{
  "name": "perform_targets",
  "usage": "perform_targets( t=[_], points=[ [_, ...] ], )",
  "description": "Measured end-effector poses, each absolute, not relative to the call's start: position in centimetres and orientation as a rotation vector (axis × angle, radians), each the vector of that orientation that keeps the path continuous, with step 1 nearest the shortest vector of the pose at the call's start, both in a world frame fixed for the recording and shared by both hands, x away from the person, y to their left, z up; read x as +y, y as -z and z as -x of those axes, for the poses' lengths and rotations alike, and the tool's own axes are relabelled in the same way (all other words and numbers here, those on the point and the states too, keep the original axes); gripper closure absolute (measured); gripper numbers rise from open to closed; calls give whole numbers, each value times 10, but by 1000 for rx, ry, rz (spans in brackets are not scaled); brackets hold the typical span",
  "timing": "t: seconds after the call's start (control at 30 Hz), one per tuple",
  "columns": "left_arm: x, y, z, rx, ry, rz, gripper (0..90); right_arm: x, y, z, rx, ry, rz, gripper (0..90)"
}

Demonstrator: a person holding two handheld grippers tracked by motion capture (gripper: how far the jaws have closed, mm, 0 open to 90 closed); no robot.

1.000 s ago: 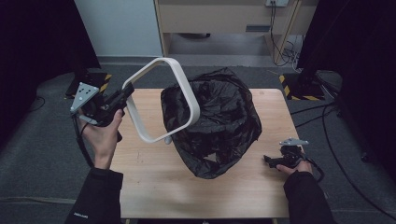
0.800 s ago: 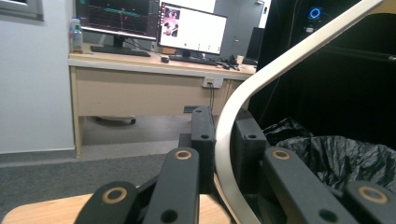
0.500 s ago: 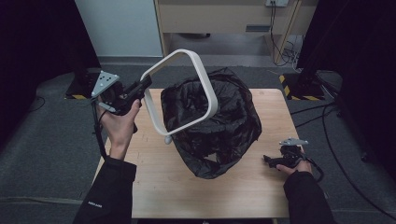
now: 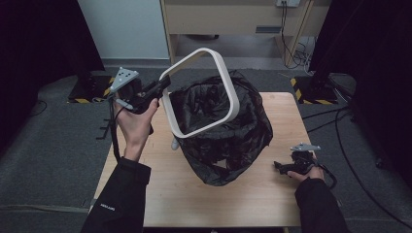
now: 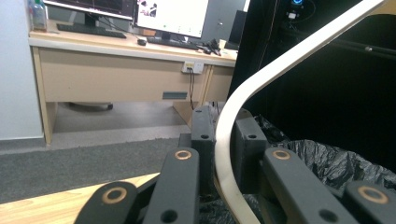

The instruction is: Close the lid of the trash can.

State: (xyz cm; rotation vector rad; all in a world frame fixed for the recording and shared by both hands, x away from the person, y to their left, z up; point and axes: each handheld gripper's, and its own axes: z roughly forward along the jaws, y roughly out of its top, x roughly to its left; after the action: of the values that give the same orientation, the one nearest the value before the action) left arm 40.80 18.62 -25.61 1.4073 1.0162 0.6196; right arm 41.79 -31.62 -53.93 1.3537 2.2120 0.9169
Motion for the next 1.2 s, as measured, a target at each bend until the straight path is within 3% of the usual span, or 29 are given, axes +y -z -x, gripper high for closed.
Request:
perform_targets(
  t=[0.93,1.13,1.2],
  points=[
    [144,278,-450,1022,-543,-1595,793,-316,539,-418,2213,-918,-1351,3],
    [143,282,-454,1010,-518,-1630,732,-316,539,-418,2214,-922,-1352,14],
    [144,283,-454,993,-527,-1622,670,-317,539,-418,2203,-930,-1351,64]
  ],
)
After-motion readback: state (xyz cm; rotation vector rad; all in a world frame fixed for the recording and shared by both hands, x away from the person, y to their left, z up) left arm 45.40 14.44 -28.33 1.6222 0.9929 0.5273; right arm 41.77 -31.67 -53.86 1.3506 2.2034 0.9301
